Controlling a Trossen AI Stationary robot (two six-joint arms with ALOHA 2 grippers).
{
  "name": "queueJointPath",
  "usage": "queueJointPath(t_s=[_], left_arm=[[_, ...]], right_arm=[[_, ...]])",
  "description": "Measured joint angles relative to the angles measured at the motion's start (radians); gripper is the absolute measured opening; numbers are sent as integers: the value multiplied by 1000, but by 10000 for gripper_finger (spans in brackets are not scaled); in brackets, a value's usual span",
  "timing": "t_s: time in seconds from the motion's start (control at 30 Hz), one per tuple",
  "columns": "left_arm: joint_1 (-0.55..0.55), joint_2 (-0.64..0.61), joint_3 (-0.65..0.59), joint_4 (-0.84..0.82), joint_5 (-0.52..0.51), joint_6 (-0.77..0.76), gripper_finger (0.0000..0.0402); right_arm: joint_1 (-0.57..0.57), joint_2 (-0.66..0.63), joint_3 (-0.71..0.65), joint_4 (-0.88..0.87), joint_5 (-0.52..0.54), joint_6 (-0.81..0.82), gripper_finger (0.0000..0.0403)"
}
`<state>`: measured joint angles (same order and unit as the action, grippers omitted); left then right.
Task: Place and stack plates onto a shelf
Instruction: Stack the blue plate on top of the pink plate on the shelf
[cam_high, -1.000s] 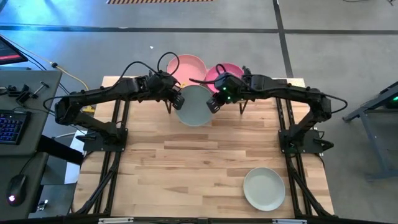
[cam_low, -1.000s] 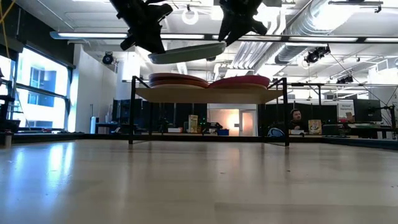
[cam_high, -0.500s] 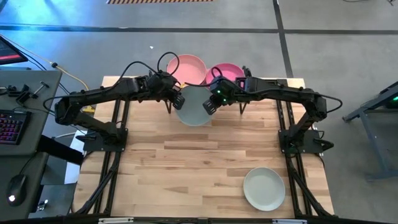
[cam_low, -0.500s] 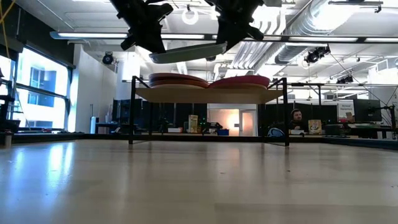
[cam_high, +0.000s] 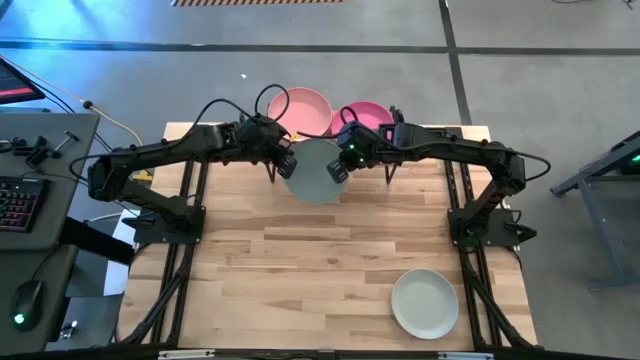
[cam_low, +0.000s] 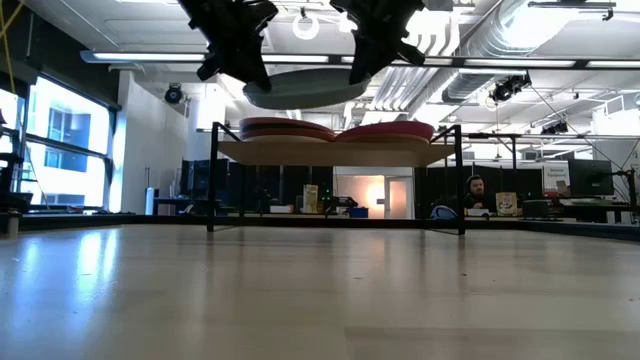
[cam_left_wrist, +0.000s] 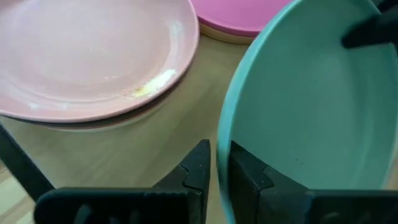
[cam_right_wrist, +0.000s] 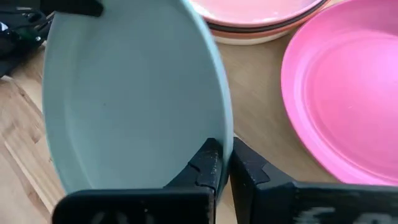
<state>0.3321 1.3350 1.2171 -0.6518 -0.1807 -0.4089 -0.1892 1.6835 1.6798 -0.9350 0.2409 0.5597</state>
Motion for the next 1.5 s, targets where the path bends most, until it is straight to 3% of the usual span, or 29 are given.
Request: queueJointPath(t_s=[0.57, 0.93, 1.5], left_arm=[[37, 0, 0, 0, 112, -38, 124], [62, 0, 0, 43, 111, -41, 138], [63, 1, -1, 82, 104, 3, 138]], right_arm=[[-41, -6, 0, -30, -32, -32, 0], [-93, -61, 0, -79, -37, -72, 0], [-416, -172, 1, -110, -53, -208, 0]])
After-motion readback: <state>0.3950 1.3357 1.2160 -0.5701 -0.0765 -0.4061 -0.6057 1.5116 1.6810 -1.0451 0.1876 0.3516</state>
